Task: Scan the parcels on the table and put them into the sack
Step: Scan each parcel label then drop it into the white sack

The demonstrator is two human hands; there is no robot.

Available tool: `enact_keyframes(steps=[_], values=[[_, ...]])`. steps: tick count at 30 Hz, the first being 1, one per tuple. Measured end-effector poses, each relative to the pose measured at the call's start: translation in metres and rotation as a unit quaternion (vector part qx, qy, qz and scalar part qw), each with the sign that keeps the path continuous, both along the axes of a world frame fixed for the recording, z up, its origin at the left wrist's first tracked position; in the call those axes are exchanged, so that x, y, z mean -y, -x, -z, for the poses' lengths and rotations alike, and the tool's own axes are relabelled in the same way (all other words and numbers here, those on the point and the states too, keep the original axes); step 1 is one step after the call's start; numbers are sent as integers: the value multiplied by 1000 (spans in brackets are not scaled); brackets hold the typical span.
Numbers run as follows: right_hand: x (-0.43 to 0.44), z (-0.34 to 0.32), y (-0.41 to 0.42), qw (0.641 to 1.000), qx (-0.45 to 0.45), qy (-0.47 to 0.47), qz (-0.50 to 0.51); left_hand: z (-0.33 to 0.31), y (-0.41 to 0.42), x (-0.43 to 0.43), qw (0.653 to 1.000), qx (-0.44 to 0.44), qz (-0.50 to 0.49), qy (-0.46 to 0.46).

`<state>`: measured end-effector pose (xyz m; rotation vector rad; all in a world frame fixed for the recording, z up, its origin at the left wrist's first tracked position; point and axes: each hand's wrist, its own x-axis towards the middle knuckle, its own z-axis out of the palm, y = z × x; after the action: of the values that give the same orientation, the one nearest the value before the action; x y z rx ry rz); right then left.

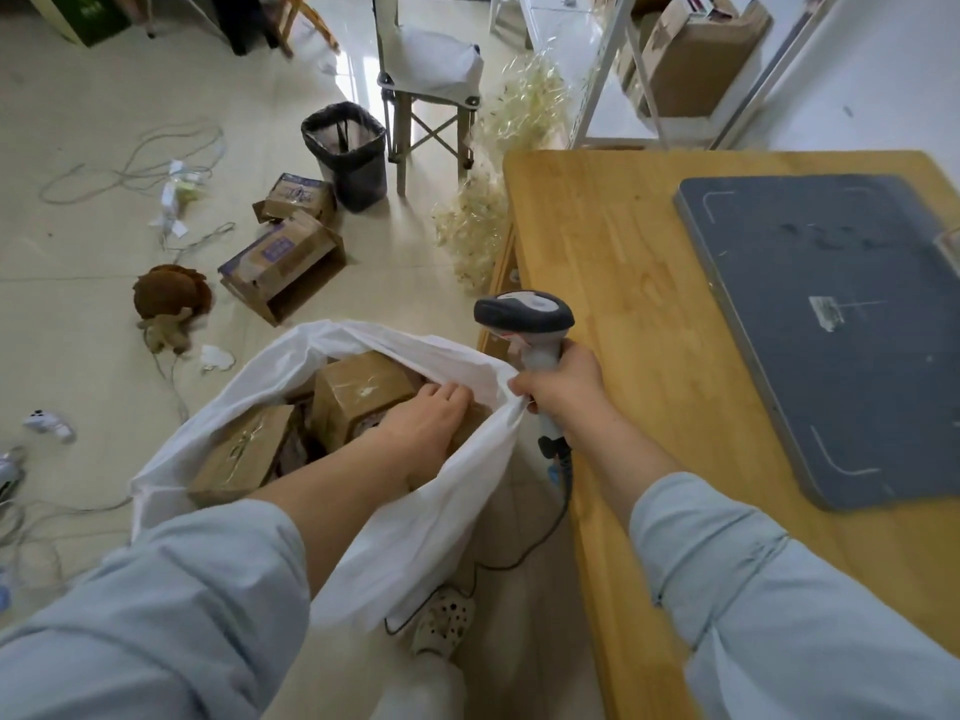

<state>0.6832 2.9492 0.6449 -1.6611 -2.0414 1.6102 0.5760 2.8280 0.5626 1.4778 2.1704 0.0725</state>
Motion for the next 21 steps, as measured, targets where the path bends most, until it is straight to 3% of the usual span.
enact_keyframes(steps=[7, 10, 12, 16, 21], values=[[-3, 1, -12, 1000, 2, 3, 18, -4, 9, 20, 982, -138, 129, 5], [-2, 2, -16, 1000, 6, 0, 24, -12, 11, 24, 994, -23, 68, 84], [0, 3, -20, 999, 20, -1, 27, -14, 16, 26, 996, 38, 17, 76], [12, 9, -31, 998, 46, 13, 27, -12, 25, 21, 999, -25, -24, 27], [21, 17, -46, 998, 45, 22, 48, -27, 21, 16, 996, -40, -63, 47]])
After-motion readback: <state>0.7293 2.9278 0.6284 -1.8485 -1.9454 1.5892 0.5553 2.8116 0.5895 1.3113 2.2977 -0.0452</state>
